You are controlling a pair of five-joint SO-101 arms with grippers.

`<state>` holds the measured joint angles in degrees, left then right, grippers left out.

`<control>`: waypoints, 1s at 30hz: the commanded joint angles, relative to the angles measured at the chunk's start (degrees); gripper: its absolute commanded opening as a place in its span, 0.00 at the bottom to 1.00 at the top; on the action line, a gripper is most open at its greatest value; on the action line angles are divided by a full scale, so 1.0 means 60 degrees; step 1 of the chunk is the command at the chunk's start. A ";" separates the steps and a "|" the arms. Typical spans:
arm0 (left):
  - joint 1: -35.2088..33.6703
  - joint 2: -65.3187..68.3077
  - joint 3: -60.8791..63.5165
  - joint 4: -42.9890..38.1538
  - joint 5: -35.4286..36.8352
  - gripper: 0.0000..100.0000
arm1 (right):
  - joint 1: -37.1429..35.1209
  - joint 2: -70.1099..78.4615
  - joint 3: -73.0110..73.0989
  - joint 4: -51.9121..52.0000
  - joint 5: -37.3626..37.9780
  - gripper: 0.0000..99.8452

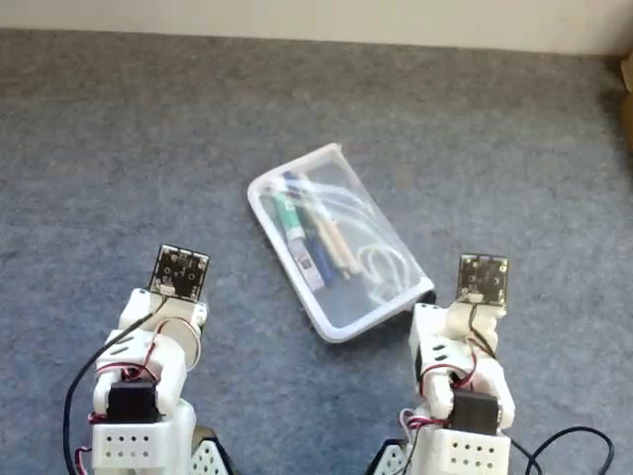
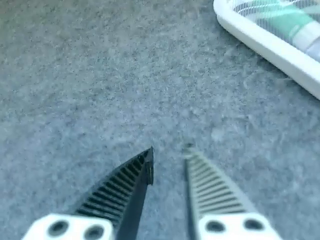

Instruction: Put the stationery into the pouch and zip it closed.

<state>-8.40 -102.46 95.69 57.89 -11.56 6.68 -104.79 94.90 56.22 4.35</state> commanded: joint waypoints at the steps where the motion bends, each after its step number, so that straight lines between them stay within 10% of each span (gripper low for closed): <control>1: -0.0110 0.0007 0.0256 -0.1026 0.0044 0.03 | 0.0432 -0.0095 0.0286 -0.0652 0.0088 0.00; 21: 0.0447 0.0081 0.0256 -0.0908 0.0073 0.01 | 0.0462 -0.0037 0.1209 0.2542 0.0044 0.01; 30: 0.0652 0.0007 0.0256 0.1656 0.0044 0.01 | 0.0462 -0.0051 0.1209 0.2557 0.0073 0.01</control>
<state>-6.64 -102.55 95.87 62.73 -11.56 8.79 -104.79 95.52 71.25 4.35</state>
